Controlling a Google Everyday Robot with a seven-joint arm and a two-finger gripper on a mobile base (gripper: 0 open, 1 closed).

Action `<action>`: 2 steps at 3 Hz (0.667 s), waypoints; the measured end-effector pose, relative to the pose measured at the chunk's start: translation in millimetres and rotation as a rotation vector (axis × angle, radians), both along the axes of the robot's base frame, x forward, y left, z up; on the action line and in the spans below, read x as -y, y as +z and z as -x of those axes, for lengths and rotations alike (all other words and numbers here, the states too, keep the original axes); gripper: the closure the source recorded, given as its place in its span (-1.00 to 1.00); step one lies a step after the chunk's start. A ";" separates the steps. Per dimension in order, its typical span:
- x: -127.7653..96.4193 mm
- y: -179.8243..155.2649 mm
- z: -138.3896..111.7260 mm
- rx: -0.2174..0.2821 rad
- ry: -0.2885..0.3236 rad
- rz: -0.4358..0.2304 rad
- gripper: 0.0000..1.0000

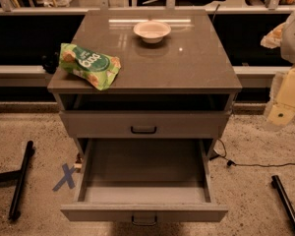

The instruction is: Close middle drawer

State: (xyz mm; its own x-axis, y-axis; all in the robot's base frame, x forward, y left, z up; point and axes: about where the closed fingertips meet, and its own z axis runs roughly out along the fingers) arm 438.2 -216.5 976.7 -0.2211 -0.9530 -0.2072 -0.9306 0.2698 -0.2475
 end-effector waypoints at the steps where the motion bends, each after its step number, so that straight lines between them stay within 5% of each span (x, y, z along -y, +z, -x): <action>1: -0.1 -3.1 1.2 -0.005 -0.002 -0.004 -1.00; 2: -1.0 -53.6 20.3 -0.093 -0.029 -0.063 -1.00</action>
Offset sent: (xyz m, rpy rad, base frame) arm -0.0539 0.0024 -0.1447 0.1695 0.2690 -0.0759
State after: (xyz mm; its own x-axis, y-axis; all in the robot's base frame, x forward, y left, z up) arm 417.9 -215.5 923.1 -0.2691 -0.9318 -0.2436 -0.9404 0.3088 -0.1422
